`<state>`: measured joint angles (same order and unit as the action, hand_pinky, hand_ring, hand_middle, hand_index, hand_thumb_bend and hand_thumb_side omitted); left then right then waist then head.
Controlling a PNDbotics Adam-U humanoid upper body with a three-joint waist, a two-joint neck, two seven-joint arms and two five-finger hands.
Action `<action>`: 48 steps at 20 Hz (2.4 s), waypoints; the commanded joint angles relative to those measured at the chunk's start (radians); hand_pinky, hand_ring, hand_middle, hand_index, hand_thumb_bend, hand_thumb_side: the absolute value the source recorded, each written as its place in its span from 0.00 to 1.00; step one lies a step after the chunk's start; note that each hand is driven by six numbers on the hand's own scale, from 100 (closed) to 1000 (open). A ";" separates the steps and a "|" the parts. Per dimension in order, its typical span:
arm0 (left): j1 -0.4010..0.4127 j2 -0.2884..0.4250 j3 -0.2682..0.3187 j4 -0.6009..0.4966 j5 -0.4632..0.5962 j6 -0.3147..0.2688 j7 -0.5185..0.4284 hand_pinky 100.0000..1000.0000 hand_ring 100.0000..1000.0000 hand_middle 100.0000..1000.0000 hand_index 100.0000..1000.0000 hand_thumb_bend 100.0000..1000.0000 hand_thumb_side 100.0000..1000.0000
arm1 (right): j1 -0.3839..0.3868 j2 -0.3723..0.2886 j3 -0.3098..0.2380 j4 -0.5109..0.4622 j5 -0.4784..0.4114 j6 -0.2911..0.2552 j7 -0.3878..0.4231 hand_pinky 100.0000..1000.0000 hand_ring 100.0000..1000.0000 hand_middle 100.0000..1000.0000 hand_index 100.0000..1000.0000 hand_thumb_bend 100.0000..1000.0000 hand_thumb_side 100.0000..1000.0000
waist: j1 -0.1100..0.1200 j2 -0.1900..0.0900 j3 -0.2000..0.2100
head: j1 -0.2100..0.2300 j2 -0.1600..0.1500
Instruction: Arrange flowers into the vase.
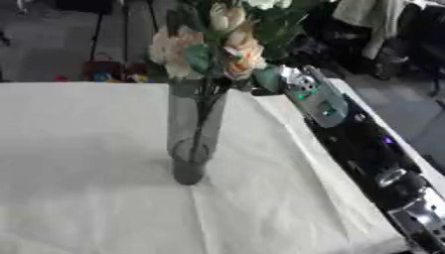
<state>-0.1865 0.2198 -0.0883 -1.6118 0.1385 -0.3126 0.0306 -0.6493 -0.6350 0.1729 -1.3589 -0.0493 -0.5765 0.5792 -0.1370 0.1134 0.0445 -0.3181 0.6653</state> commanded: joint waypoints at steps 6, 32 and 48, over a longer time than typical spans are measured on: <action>-0.015 0.004 -0.001 -0.014 0.001 -0.002 -0.003 0.70 0.95 0.64 0.80 0.91 0.74 | 0.009 -0.052 -0.036 -0.012 -0.009 -0.331 0.328 1.00 1.00 1.00 1.00 0.23 0.93 | 0.009 -0.012 -0.002 | 0.001 -0.013; -0.012 0.004 0.003 -0.015 0.001 -0.001 -0.001 0.70 0.95 0.65 0.80 0.91 0.74 | 0.020 -0.061 -0.068 0.014 -0.021 -0.331 0.328 1.00 1.00 1.00 1.00 0.16 0.92 | 0.011 -0.016 -0.011 | 0.003 -0.012; -0.017 0.003 0.007 -0.017 -0.001 -0.001 0.004 0.70 0.95 0.65 0.80 0.91 0.74 | 0.077 -0.097 -0.126 0.042 -0.031 -0.331 0.328 1.00 1.00 1.00 1.00 0.11 0.90 | 0.013 -0.015 -0.020 | 0.009 -0.016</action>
<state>-0.1887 0.2194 -0.0875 -1.6118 0.1385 -0.3127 0.0319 -0.5618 -0.6854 0.0687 -1.3149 -0.0724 -0.5765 0.5792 -0.1306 0.1107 0.0253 -0.3100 0.6577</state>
